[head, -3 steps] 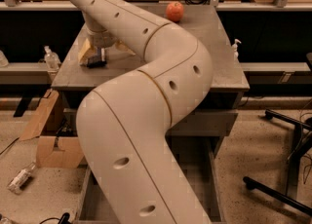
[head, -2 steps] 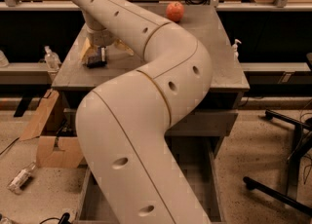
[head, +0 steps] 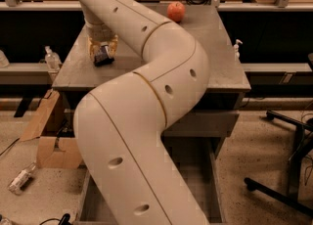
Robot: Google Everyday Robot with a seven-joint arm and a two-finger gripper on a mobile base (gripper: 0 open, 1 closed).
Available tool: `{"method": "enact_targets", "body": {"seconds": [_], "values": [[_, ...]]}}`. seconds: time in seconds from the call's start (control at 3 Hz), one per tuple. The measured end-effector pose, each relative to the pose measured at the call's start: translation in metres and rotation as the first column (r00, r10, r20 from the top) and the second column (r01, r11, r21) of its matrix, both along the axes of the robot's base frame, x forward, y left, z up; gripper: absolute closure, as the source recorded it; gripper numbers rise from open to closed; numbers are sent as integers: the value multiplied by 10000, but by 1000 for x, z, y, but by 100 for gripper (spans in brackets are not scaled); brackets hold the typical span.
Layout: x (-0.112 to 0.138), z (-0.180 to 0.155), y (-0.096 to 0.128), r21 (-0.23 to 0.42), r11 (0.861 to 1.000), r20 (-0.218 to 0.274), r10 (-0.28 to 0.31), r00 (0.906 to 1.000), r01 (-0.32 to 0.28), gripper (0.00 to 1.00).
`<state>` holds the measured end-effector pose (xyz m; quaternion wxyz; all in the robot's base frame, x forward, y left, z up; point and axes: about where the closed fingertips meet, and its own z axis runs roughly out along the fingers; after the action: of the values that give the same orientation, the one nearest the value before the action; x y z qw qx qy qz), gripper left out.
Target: Place rxbar blueberry into middle drawer
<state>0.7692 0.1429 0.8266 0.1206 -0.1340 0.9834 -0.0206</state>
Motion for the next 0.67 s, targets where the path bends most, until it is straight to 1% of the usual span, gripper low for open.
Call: {"method": "enact_targets", "body": {"seconds": [0.33, 0.67], "values": [[0, 4, 0, 0, 10000, 0, 0, 10000, 0, 100], [0, 4, 0, 0, 10000, 0, 0, 10000, 0, 100]]}}
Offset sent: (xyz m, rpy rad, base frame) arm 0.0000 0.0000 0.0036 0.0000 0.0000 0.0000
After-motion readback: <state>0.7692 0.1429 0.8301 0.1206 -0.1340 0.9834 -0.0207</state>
